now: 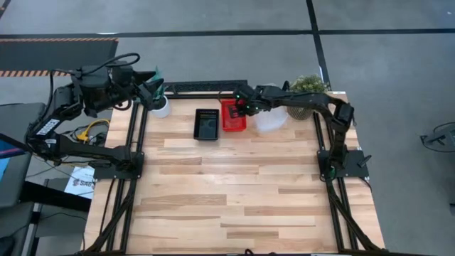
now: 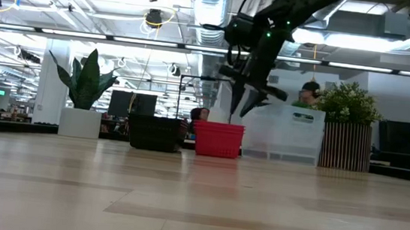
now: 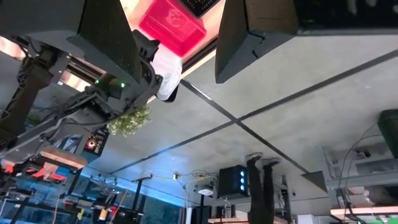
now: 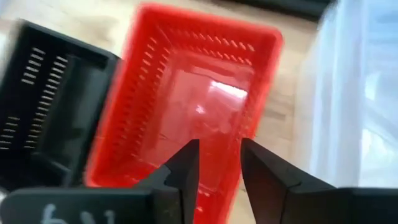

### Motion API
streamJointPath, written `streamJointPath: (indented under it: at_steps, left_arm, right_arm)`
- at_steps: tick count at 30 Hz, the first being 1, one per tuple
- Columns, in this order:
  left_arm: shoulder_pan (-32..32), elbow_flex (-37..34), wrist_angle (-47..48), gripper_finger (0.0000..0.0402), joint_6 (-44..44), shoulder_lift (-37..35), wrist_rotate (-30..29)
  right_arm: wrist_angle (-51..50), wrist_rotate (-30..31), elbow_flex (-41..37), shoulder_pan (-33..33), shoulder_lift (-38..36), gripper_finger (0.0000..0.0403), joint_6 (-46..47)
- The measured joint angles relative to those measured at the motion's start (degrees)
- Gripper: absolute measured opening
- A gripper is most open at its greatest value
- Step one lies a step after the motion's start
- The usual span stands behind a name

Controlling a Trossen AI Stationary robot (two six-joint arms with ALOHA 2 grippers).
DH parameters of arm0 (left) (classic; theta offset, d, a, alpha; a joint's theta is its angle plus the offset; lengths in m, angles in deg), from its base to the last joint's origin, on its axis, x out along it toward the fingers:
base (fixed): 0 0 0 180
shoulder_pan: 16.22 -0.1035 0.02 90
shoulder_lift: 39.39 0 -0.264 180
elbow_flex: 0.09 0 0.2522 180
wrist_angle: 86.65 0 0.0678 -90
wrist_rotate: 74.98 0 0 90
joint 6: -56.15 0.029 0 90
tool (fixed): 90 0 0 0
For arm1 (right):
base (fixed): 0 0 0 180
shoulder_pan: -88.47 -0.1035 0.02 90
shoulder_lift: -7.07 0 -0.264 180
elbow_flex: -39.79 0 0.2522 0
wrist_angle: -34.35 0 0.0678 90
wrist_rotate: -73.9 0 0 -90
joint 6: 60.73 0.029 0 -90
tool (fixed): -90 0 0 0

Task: Stack baskets by color
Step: Return to Home Position

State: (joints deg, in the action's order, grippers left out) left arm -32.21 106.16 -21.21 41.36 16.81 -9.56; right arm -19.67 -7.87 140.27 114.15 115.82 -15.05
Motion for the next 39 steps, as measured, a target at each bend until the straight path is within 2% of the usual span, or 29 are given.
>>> streamJointPath:
  at_steps: [4,7,9,11,13,16,18,20,22,24,28,30,34,37,39]
  left_arm:
    - [0.0,0.0,0.7,0.0192,0.6,0.0,0.0]
    - [0.0,0.0,2.9,0.0192,1.7,-0.4,1.8]
    - [0.0,-0.1,2.8,0.0192,1.9,-1.7,5.3]
    - [0.0,0.0,1.9,0.0192,3.6,-4.2,6.4]
    - [0.0,0.0,3.6,0.0192,6.5,-6.8,6.1]
    - [0.0,0.1,12.4,0.0192,7.9,-10.3,5.9]
    - [0.0,-2.0,14.3,0.0192,5.0,-12.6,2.1]
    - [0.0,-7.6,10.9,0.0192,4.3,-17.6,-0.9]
    - [0.0,-15.3,5.0,0.0192,4.9,-24.0,1.3]
    - [0.0,-24.1,0.5,0.0192,4.7,-31.4,5.3]
    - [0.0,-40.6,-5.2,0.0192,3.3,-42.9,15.0]
    - [0.0,-47.1,-8.9,0.0192,1.6,-47.7,16.9]
    - [0.0,-56.1,-11.8,0.0192,0.5,-56.2,16.4]
    - [0.0,-57.5,-9.6,0.0192,-0.3,-55.6,15.3]
    - [0.0,-58.4,-11.9,0.0192,0.1,-54.8,16.5]
  right_arm:
    - [1.2,-1.7,1.2,-0.2,-1.9,0.0133,-2.2]
    - [1.1,-3.7,1.9,-2.0,-7.2,0.0132,-5.5]
    - [1.1,-4.6,2.1,-3.9,-13.1,0.0134,-9.3]
    - [0.6,-4.5,2.2,-6.0,-19.4,0.0134,-14.2]
    - [-2.1,-4.5,2.2,-8.5,-26.1,0.0133,-22.0]
    - [-7.0,-4.0,2.2,-13.4,-36.3,0.0132,-31.3]
    - [-9.5,0.5,0.5,-17.6,-43.1,0.0133,-34.7]
    - [-4.6,9.3,-5.0,-22.0,-50.1,0.0134,-34.1]
    - [2.4,15.4,-13.7,-25.6,-57.7,0.0134,-33.9]
    - [9.1,17.4,-23.5,-28.7,-65.7,0.0133,-34.0]
    - [22.5,17.0,-41.5,-33.9,-78.5,0.0133,-32.5]
    - [27.8,17.9,-48.8,-36.1,-83.1,0.0134,-32.9]
    - [33.3,25.3,-59.4,-39.2,-91.6,0.0135,-33.5]
    - [33.6,30.9,-64.2,-40.2,-98.1,0.0133,-33.8]
    - [33.6,30.9,-66.9,-40.4,-102.6,0.0133,-34.5]
